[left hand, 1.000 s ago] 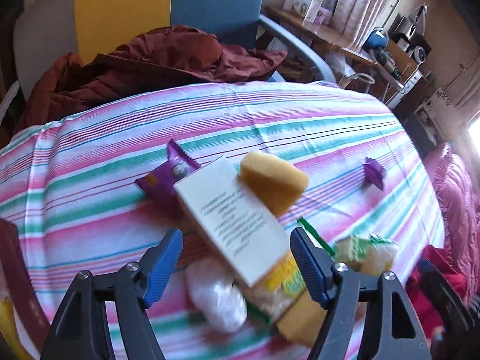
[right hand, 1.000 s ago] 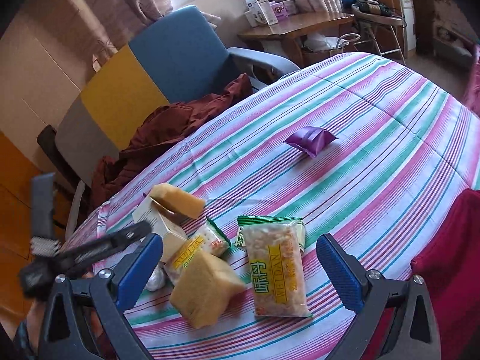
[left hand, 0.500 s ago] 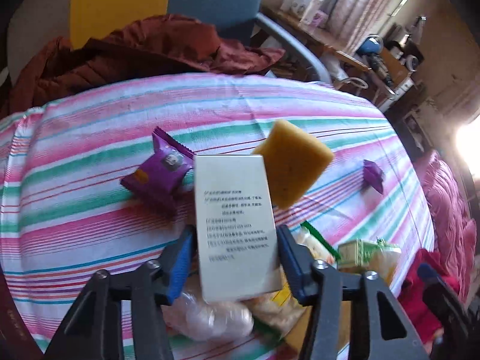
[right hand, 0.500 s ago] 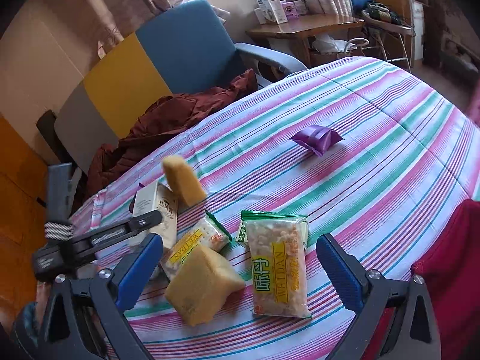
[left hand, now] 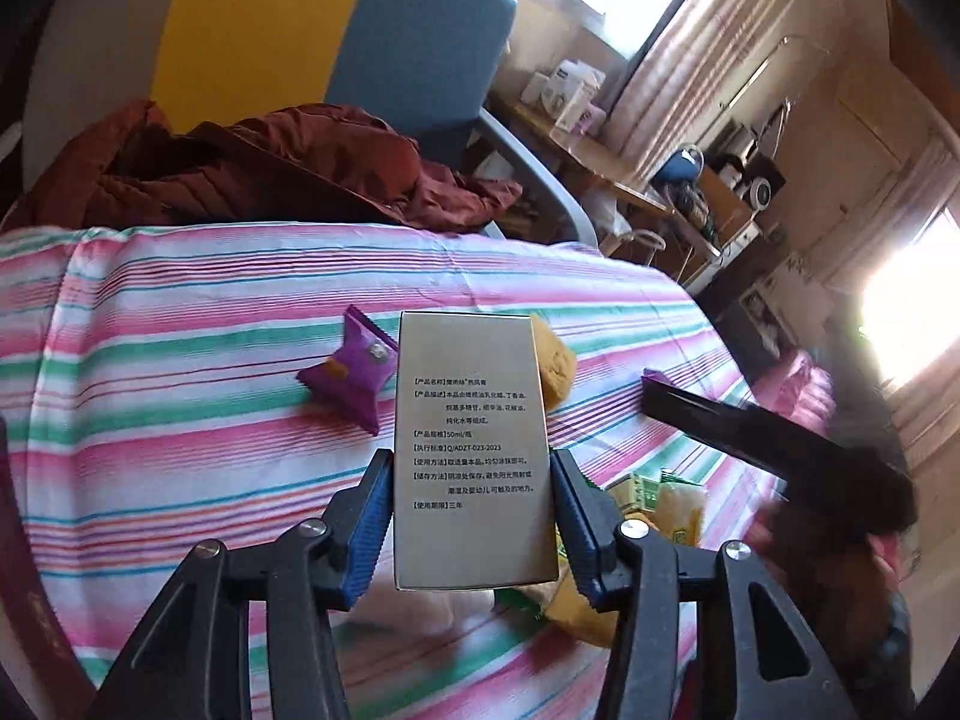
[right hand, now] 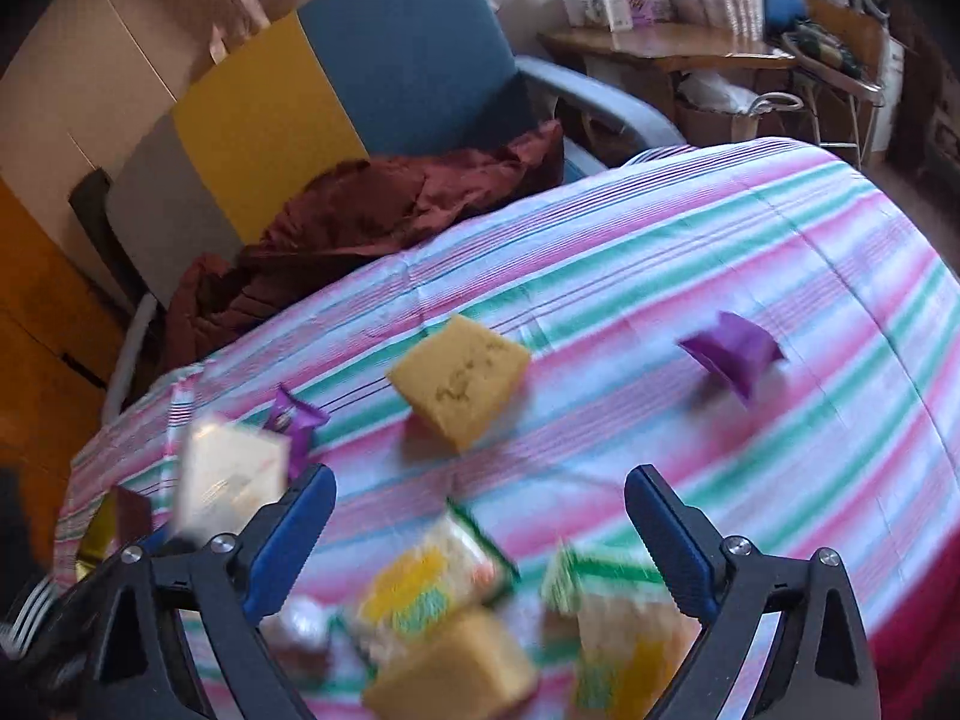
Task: Organize objects
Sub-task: 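Grasp the white medicine box with the left gripper while the right gripper grasps the yellow sponge, then carry the box into the tray with the left gripper while the right gripper carries the sponge in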
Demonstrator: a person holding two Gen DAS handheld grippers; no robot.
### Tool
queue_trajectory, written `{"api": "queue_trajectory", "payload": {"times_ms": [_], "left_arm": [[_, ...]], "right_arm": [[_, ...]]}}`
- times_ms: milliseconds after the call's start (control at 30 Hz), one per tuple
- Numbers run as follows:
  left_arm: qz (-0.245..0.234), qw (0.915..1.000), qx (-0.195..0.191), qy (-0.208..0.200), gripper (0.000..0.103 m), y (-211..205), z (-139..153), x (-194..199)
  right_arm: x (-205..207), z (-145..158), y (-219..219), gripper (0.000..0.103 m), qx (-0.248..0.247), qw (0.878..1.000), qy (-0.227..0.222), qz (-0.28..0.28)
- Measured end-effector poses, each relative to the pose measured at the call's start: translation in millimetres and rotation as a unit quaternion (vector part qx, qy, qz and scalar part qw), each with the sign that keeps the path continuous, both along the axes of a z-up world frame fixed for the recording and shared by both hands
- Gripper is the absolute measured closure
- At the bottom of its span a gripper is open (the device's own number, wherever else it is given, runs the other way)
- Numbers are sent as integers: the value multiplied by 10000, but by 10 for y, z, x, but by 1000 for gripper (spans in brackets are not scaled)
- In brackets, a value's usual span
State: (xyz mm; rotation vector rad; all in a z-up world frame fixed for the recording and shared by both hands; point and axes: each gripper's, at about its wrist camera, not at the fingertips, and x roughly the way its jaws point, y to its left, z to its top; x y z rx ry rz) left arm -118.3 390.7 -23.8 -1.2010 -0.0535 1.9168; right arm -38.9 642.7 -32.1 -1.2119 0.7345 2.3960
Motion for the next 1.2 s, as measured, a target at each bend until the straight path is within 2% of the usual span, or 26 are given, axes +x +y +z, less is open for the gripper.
{"api": "queue_trajectory", "payload": {"times_ms": [100,200,267,300,333,367,567,833,1033,1200], "left_arm": [[149,9999,-14,82,51,-160,53,22],[280,9993,-28,253,51,-354,101,82],[331,9992,-26,236,51,-464,109,115],[374,9991,-15,182,51,-526,106,123],[418,9990,-24,158,51,-566,101,127],[450,9989,-26,142,51,-614,103,134],[690,9976,14,48,51,-925,168,210],[1073,9937,83,305,51,-1493,458,372],[1682,9843,-11,534,51,-2242,628,376],[2379,9694,-288,541,51,-2978,541,289]], "right_arm": [[-363,-153,63,5,-60,9996,-269,28],[-655,-357,191,4,-605,9971,-416,-213],[-795,-488,265,4,-771,9944,-519,-498],[-855,-538,265,10,-747,9942,-610,-477],[-920,-597,239,35,-701,9936,-783,-414],[-956,-644,199,37,-649,9931,-910,-352],[-844,-397,-204,41,95,9970,-737,211],[-588,142,-717,41,291,9965,-76,778],[-366,481,-1405,41,162,9878,471,1475],[-275,559,-2159,41,19,9709,699,2289]]}}
